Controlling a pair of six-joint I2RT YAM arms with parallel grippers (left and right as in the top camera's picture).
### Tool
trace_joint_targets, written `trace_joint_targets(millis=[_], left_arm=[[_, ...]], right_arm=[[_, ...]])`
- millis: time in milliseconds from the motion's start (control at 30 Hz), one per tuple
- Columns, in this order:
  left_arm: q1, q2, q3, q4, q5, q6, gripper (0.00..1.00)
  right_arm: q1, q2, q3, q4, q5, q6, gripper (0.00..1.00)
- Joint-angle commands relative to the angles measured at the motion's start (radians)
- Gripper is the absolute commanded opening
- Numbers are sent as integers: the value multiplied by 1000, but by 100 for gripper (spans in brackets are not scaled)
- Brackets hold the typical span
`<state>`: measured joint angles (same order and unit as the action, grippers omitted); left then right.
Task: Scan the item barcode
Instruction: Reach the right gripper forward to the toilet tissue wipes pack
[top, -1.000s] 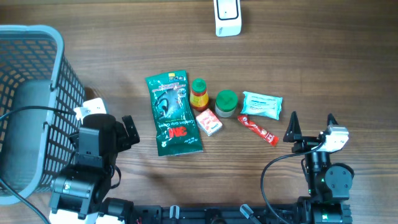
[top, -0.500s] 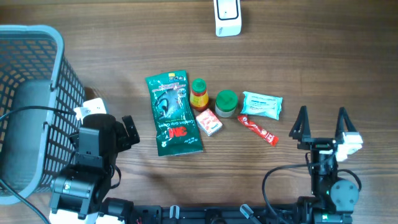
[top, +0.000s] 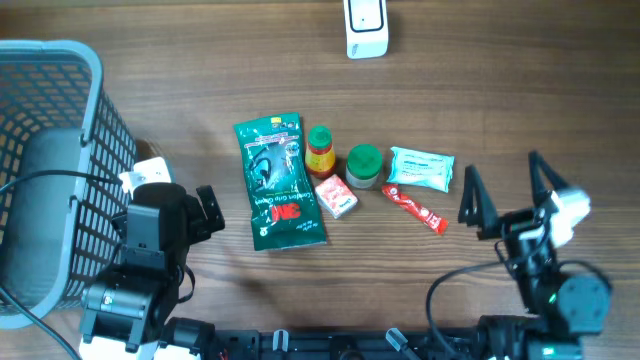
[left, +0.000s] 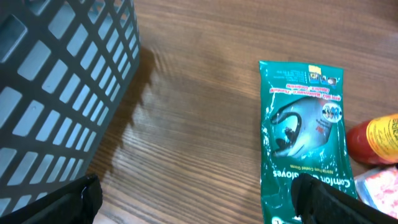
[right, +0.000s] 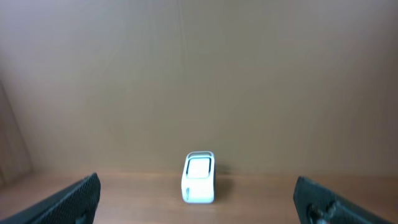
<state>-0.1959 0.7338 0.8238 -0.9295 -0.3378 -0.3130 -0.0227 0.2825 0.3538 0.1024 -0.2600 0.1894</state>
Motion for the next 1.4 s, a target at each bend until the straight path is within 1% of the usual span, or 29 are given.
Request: trace_joint_targets(millis=[0, 33, 167, 233, 267, 333, 367, 400, 467, 500, 567, 600, 633, 667, 700, 733, 767, 833, 867, 900, 933, 967, 1000, 1033, 1100, 1133, 1200, 1367], left_arm=[[6, -5, 0, 3, 8, -12, 100], [6, -5, 0, 3, 8, -12, 100], [6, -5, 0, 3, 8, -12, 100], [6, -5, 0, 3, 8, -12, 100], [6, -5, 0, 3, 8, -12, 100], [6, -5, 0, 3, 8, -12, 100], [6, -5, 0, 3, 8, -12, 100], [6, -5, 0, 3, 8, -12, 100], [6, -5, 0, 3, 8, -12, 100], [6, -5, 0, 3, 8, -12, 100], [6, -5, 0, 3, 8, -12, 100], [6, -5, 0, 3, 8, -12, 100], [6, -5, 0, 3, 8, -12, 100], [6, -5, 0, 3, 8, -12, 100], [6, -5, 0, 3, 8, -12, 100], [6, -5, 0, 3, 8, -12, 100], [6, -5, 0, 3, 8, -12, 100], [6, -5, 0, 3, 8, -12, 100], [6, -5, 0, 3, 8, -12, 100], [6, -5, 0, 3, 8, -12, 100], [6, -5, 0, 3, 8, -12, 100], [6, -5, 0, 3, 8, -12, 100], [6, -5, 0, 3, 8, -12, 100], [6, -5, 0, 3, 8, -12, 100], [6, -5, 0, 3, 8, -12, 100], [6, -5, 0, 3, 8, -12, 100], [6, -5, 0, 3, 8, -12, 100], [6, -5, 0, 3, 8, -12, 100]], right_arm=[[-3, 219, 261, -152, -88, -13, 100], [-3, 275, 323, -206, -117, -13, 100], [-3, 530, 634, -538, -195, -4, 100], [-3, 669, 821, -756, -249, -3, 99], [-3, 712, 873, -808, -294, -2, 100], [-3, 789, 937, -847, -408, 18, 100], [-3, 824, 940, -851, -454, 60, 100], [-3, 863, 940, -866, -455, 93, 100], [-3, 911, 940, -863, -456, 114, 100], [-3, 946, 940, -846, -446, 158, 100], [-3, 992, 940, -848, -396, 167, 100], [-3, 1019, 940, -858, -347, 183, 99], [-3, 1060, 940, -892, -229, 264, 100], [-3, 1099, 940, -936, -123, 398, 91], [-3, 1131, 940, -968, -75, 496, 80], [-3, 1178, 940, -986, -74, 558, 71], [-3, 1208, 940, -986, -84, 558, 69], [-3, 1269, 940, -988, -85, 558, 57], [-3, 1289, 940, -995, -84, 559, 57], [-3, 1314, 940, -1013, -85, 576, 64], [-3, 1345, 940, -1040, -84, 613, 66], [-3, 1367, 936, -1049, -84, 631, 63], [-3, 1388, 927, -1050, -84, 655, 54], [-3, 1403, 922, -1049, -84, 660, 42], [3, 1435, 907, -1049, -77, 658, 24], [10, 1452, 897, -1045, -65, 658, 17], [30, 1488, 891, -1033, -29, 655, 8], [124, 1605, 891, -937, 44, 655, 8]])
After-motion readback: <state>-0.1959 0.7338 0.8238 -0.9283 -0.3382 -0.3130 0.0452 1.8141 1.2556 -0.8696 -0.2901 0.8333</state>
